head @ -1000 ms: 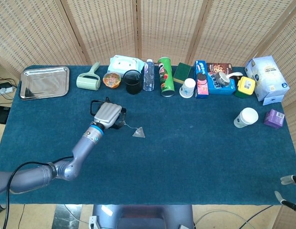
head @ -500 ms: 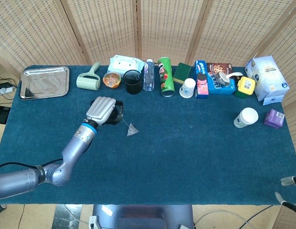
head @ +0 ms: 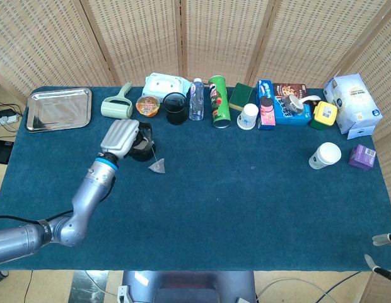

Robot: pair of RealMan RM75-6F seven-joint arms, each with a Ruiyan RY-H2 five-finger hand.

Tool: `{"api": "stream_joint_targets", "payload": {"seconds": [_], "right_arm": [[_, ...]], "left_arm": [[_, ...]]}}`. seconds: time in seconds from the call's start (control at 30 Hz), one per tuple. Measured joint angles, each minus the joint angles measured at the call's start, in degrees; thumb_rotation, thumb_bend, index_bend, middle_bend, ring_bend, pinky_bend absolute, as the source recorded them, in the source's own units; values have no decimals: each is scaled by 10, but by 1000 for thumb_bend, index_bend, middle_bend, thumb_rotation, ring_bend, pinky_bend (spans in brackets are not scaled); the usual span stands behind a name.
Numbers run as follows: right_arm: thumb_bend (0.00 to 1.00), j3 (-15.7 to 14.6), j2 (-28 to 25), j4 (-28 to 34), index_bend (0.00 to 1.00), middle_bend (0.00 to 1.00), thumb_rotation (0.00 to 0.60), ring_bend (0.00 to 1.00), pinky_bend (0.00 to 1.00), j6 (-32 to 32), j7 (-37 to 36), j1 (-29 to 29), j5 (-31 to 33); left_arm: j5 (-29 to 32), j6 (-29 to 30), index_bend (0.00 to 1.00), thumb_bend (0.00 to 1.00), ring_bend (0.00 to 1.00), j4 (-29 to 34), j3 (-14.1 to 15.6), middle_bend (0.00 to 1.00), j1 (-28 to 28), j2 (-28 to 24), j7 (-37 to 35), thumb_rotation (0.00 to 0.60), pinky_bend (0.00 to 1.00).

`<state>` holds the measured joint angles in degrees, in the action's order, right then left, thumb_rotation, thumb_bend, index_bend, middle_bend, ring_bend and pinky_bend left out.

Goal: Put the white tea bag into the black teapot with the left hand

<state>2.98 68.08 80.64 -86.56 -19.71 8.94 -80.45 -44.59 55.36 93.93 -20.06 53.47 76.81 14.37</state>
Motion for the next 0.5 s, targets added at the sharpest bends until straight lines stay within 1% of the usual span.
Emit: {"api": "stream_joint_targets", "payload": {"seconds": [0.5], "right_arm": [[275, -1, 7, -5, 406, 445, 600, 380, 316, 12, -5, -5, 1]], "left_arm": [[48, 8, 643, 456, 1000, -25, -31, 1000, 2, -13, -18, 600, 945]]}}
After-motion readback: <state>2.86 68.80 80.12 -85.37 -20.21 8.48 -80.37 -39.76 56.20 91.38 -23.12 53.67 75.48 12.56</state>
